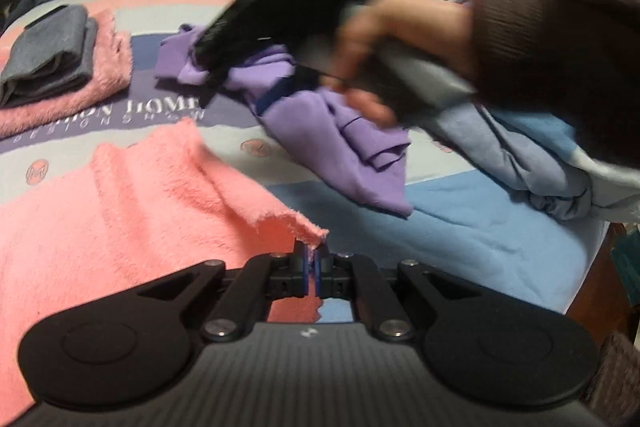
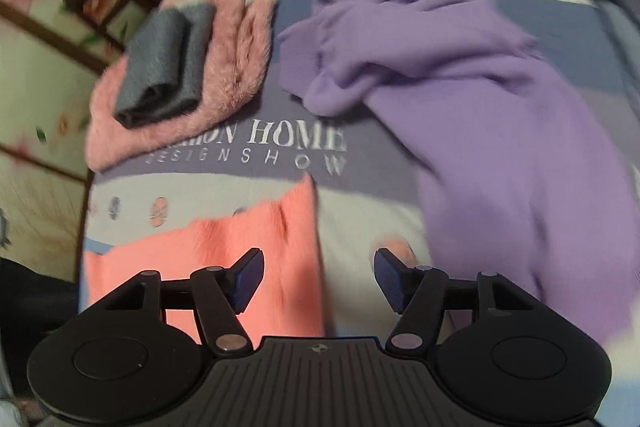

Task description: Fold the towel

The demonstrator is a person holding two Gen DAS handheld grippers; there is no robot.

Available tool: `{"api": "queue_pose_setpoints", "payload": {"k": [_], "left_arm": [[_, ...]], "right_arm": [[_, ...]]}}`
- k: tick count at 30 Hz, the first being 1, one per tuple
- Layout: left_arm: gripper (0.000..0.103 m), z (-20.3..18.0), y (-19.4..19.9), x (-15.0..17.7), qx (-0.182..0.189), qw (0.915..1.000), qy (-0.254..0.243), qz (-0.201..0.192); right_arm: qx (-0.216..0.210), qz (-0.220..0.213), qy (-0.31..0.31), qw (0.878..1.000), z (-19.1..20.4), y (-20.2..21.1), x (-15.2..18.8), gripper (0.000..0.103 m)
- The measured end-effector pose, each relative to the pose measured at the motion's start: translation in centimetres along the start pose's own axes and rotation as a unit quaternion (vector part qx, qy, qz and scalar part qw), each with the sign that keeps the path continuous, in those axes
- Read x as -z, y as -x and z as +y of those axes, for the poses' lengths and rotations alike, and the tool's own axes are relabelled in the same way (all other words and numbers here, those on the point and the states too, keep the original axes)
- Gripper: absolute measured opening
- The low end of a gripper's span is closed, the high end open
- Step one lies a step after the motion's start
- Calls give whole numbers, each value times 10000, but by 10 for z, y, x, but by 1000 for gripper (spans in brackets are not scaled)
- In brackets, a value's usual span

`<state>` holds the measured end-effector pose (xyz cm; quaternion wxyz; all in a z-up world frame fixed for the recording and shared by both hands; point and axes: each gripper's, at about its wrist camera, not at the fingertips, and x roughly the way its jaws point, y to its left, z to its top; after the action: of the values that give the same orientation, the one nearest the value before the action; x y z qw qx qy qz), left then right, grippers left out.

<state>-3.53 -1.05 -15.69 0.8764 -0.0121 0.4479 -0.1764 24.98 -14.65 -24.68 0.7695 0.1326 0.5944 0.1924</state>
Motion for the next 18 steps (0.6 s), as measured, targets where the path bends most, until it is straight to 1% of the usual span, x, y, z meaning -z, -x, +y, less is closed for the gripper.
{"api": "queue_pose_setpoints", "payload": {"k": [1,2,5,6,8,9,10,13,18], "left_arm": [[2,2,-1,0,-10,10000,37,15],[2,3,-2,1,-12,10000,45,18],[3,5,-2,2,-10,9999,116,27],[3,6,-2,3,-8,9999,147,30],[3,7,-2,5,1,9998,200,45],[3,8,-3,5,8,9997,222,58],[3,9,-2,5,22,9997,238,61],[3,12,2,4,129,9995,290,24],[3,2,15,-8,536,9984,109,-153]], "right_arm": [[22,97,99,9999,5,-15,-10,60],[180,114,213,9995,10,-23,-16,60],[830,83,569,9949,27,-43,-30,58],[930,101,597,9938,30,-48,-33,57],[927,360,565,9934,32,-59,-37,41],[971,503,590,9923,34,-64,-37,18],[1030,518,629,9913,36,-63,-36,2],[1146,357,680,9904,37,-47,-31,2],[1057,-117,425,9934,25,11,-27,2]]}}
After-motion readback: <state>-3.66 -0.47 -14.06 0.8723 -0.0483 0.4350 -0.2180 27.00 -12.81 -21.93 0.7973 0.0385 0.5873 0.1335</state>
